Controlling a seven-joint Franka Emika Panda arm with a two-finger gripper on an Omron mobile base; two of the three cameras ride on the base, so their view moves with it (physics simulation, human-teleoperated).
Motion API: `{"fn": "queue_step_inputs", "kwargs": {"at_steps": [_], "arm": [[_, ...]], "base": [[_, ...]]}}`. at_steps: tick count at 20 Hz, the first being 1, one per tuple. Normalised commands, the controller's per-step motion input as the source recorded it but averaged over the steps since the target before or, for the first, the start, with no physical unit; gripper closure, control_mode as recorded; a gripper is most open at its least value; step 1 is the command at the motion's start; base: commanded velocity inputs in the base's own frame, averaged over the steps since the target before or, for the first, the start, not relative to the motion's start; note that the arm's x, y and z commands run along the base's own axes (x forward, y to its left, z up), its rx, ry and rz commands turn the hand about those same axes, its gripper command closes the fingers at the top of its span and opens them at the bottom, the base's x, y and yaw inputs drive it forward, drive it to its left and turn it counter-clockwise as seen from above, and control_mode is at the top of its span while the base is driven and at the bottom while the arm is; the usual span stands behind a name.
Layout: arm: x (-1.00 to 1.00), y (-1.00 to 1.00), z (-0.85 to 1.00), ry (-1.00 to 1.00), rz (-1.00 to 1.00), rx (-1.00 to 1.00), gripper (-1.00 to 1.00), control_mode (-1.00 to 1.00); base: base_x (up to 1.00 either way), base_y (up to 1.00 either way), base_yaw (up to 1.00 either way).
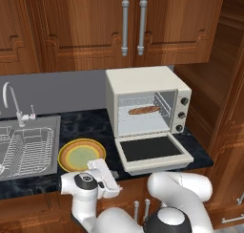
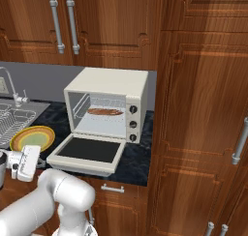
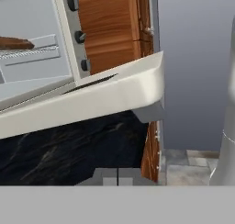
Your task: Pull the toaster oven rack outwards. Pick up the baguette from the plate and place it on the toaster oven rack. Close the toaster oven door fully and set the temperature to the lowest setting.
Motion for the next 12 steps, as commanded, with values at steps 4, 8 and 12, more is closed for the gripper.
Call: {"fn": "queue_step_inputs", "kwargs": {"at_steps": [4,8,12], "arm": [[-0.14,-0.2,0.27,0.0,-0.01,0.09,1.0,-1.0],[-0.04,-0.19,0.2,0.0,0.0,0.07,1.0,-1.0],[0.0,-0.03,0.0,0.01,0.0,0.0,1.0,-1.0]], "base": [[0.0,0.0,0.0],[0.0,0.0,0.0],[0.0,0.0,0.0]]}}
